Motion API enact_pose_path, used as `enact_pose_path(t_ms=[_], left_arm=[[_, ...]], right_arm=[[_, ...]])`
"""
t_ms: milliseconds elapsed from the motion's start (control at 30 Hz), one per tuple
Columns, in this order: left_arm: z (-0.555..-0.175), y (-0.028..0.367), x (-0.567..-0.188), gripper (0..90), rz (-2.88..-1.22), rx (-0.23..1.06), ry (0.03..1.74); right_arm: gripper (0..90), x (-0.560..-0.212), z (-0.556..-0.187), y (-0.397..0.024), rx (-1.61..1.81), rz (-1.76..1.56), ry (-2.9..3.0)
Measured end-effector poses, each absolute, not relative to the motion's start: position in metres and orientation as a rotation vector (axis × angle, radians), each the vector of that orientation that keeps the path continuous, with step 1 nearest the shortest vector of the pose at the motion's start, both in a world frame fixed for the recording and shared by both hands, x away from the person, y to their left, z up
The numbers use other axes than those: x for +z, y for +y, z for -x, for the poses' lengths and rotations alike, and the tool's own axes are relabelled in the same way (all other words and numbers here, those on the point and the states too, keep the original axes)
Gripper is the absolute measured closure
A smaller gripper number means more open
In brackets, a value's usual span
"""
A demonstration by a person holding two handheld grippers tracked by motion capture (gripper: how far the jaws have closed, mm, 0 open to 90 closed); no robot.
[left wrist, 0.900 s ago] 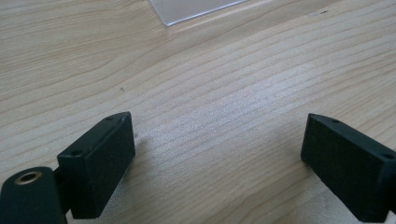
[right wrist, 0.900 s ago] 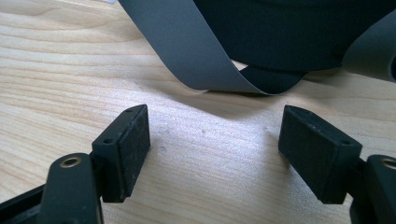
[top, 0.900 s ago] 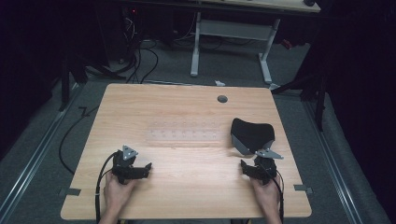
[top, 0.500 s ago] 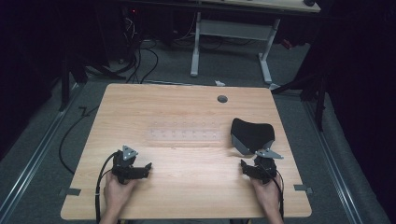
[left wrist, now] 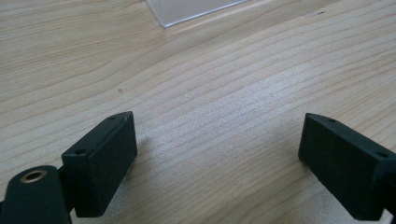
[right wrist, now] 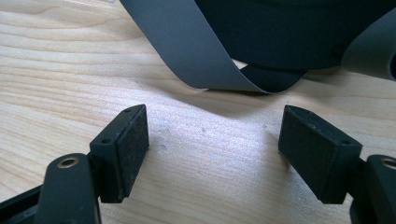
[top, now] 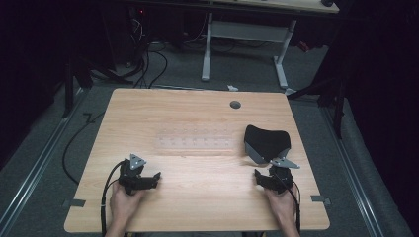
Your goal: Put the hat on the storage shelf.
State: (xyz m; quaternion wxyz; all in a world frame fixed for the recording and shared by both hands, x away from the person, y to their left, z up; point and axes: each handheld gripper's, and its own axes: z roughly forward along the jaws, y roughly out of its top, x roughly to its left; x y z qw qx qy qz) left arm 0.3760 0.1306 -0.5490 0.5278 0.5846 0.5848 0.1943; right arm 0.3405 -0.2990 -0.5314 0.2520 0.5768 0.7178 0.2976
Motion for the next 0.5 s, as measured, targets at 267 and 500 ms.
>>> enact_pose_path(t_ms=[267,500], left_arm=[[-0.3757,0.131,-0.549,12.6,-1.398,0.47,1.397],[-0.3755,0.1313,-0.5485,14.5,-1.385,0.468,1.402]], right_arm=[[25.5,-0.5314,-0.3407,-0.2991,0.81,-1.568,1.951],[31.7,-0.5289,-0.3371,-0.3026,0.796,-1.566,1.96]])
